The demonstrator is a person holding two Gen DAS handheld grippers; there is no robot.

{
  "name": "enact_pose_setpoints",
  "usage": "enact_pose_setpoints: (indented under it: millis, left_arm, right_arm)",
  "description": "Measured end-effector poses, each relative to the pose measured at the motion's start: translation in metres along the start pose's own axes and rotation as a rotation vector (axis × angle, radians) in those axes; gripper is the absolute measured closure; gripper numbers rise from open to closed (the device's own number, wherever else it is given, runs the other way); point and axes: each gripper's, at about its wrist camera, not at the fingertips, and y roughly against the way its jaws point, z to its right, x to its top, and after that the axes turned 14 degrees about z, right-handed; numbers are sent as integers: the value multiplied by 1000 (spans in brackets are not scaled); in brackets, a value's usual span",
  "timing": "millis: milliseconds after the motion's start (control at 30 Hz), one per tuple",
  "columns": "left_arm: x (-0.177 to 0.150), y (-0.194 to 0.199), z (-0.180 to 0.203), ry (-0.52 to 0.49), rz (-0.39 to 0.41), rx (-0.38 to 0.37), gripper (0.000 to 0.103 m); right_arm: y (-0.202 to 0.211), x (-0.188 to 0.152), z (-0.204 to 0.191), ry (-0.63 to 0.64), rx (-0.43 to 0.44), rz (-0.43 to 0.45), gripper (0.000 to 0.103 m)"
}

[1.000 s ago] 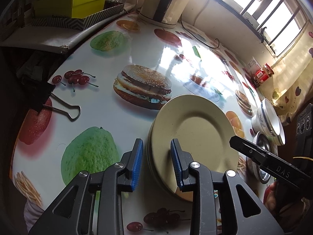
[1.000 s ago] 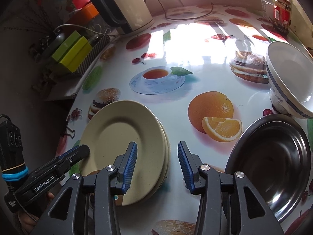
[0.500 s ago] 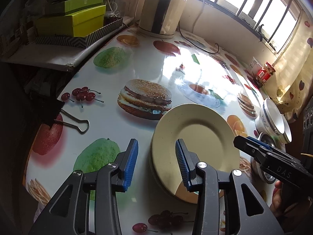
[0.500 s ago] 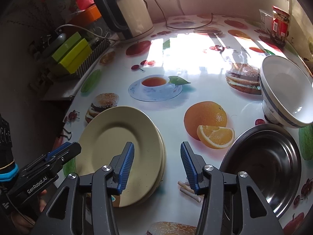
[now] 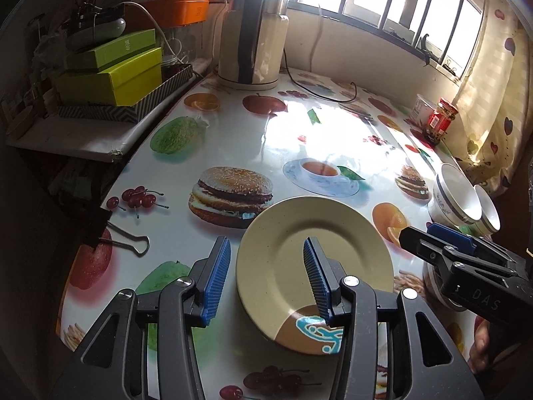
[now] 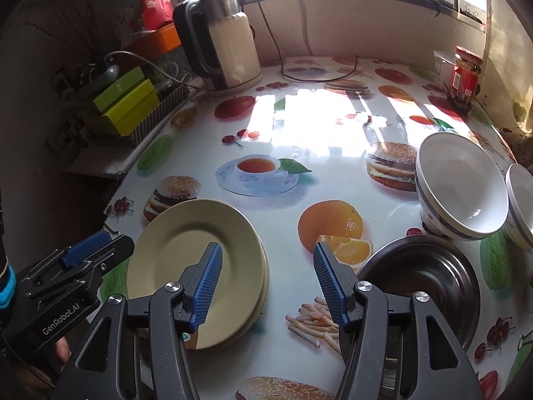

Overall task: Organize plates and bowls
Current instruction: 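Lower the cream plates onto the table and open both tools, then move both tools over the steel bowl toward the white bowls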

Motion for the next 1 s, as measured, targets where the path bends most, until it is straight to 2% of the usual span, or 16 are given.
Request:
enact_pose_setpoints:
  millis: [467,1000]
  left_arm:
    - [18,-4,42,-53,20,-97,56]
    - [32,-26,112,-105,-13,-270,56]
  right_arm:
    - [32,13,32,-59,-41,70,45]
    - [76,15,108,-166,-211,140,45]
